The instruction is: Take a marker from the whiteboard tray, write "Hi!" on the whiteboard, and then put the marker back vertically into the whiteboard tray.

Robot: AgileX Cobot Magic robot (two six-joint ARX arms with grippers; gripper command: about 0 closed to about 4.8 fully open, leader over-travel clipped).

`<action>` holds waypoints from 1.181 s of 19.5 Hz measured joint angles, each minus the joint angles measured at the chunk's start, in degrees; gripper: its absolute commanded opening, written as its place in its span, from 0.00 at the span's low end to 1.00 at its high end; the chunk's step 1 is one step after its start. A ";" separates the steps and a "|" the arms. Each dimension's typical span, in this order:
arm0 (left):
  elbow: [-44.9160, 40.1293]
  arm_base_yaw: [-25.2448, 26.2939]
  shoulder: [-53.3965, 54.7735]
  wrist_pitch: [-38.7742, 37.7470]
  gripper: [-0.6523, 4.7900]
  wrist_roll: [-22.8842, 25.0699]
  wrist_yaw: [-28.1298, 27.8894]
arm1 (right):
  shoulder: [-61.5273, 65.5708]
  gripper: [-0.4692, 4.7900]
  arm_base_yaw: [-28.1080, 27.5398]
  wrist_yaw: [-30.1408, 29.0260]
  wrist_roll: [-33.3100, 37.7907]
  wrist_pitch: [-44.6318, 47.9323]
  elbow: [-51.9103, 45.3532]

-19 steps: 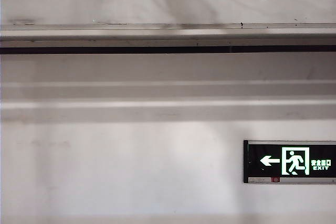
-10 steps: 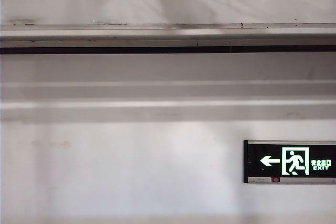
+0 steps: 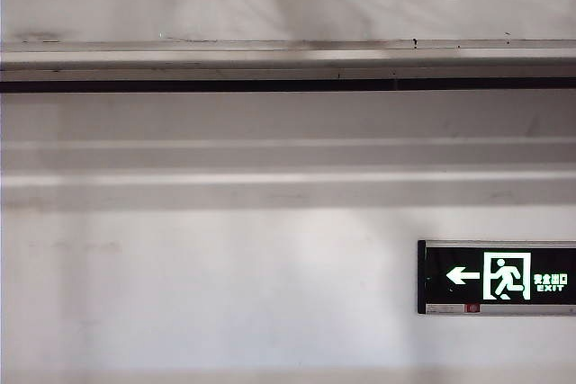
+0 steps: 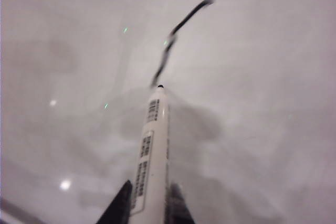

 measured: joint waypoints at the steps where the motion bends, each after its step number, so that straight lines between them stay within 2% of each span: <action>1: 0.00 0.00 0.00 0.00 0.11 0.02 0.00 | -0.94 0.08 0.50 0.17 0.02 0.33 0.02; 5: 0.00 0.00 0.00 0.00 0.11 0.02 0.00 | -2.64 0.08 0.85 -1.09 -0.13 4.57 0.48; 7: 0.00 0.00 0.00 0.00 0.11 0.02 0.02 | -1.79 0.08 -0.09 -3.52 -0.22 4.04 0.26; 18: 0.00 0.00 -0.35 0.00 0.11 0.00 0.83 | -0.72 0.08 -1.95 -4.04 -0.24 3.72 0.13; 23: 0.00 0.00 -0.37 0.00 0.11 0.00 1.09 | -0.59 0.08 -2.05 -6.14 -0.22 4.31 0.13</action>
